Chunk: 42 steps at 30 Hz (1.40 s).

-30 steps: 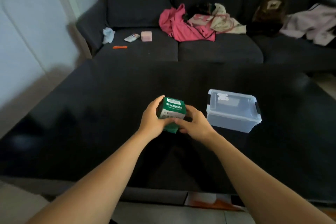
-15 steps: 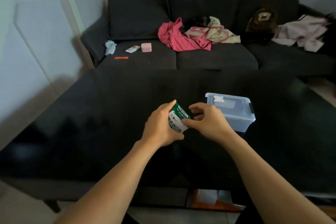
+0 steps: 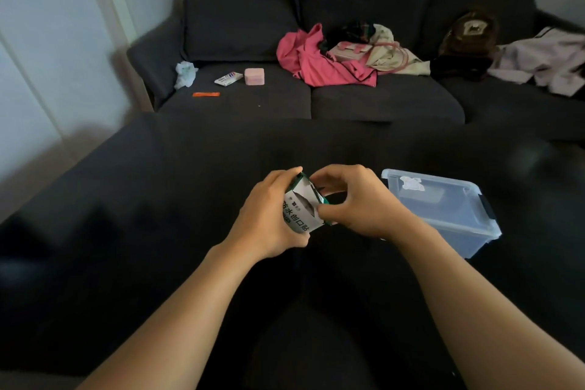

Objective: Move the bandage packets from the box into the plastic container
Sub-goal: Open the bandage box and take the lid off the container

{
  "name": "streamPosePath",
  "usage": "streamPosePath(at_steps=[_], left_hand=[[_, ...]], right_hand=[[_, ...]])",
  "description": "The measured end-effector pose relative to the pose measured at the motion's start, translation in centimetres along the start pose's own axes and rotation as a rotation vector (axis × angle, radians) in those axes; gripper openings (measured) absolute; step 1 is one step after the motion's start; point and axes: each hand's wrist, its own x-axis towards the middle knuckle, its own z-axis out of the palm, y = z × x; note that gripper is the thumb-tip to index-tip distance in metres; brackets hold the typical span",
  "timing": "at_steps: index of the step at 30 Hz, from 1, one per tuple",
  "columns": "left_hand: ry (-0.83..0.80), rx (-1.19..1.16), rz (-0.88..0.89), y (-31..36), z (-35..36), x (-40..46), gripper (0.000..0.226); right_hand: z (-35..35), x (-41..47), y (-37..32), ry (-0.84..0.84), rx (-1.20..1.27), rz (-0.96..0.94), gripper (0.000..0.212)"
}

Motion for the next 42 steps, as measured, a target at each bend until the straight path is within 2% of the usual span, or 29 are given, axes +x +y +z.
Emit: streamPosePath(at_steps=[4,9,12,18,22,26,29,36,39,42], left_hand=[[0.055,-0.098,-0.047,-1.5,0.3,0.1,0.108],[0.103,-0.242,-0.103,-1.9,1.0,0.1,0.099],[0.112,-0.377,-0.151,-1.5,1.6,-0.3,0.092],[0.113,-0.459,-0.145,-0.6,1.6,-1.2,0.089],[0.043,-0.453,-0.154,-0.5,1.9,-1.5,0.088],[0.021,-0.492,-0.176,-1.0,1.8,-1.4,0.082],[-0.01,-0.487,-0.174,-1.6,1.9,-1.4,0.08],[-0.037,-0.423,-0.1,-2.7,1.1,-2.0,0.075],[-0.075,-0.368,-0.034,-2.6,1.1,-2.3,0.081],[-0.122,-0.36,-0.05,-2.6,1.0,-2.7,0.089]], right_hand=[[1.3,1.0,0.5,0.017,0.17,0.016,0.035],[1.8,0.9,0.6,0.11,0.182,-0.012,0.027],[2.0,0.3,-0.2,0.173,0.061,-0.068,0.027],[1.9,-0.9,-1.3,0.144,-0.116,-0.119,0.029],[1.6,-1.5,-1.5,0.081,-0.215,-0.125,0.027],[1.4,-1.6,-1.5,0.126,-0.18,-0.13,0.026],[1.4,-1.7,-1.7,0.1,-0.196,-0.127,0.029],[2.9,-1.2,-3.3,0.035,-0.434,-0.194,0.029],[2.7,-1.0,-3.9,0.183,-0.413,-0.209,0.034],[2.1,-0.9,-3.7,0.367,-0.075,-0.138,0.029]])
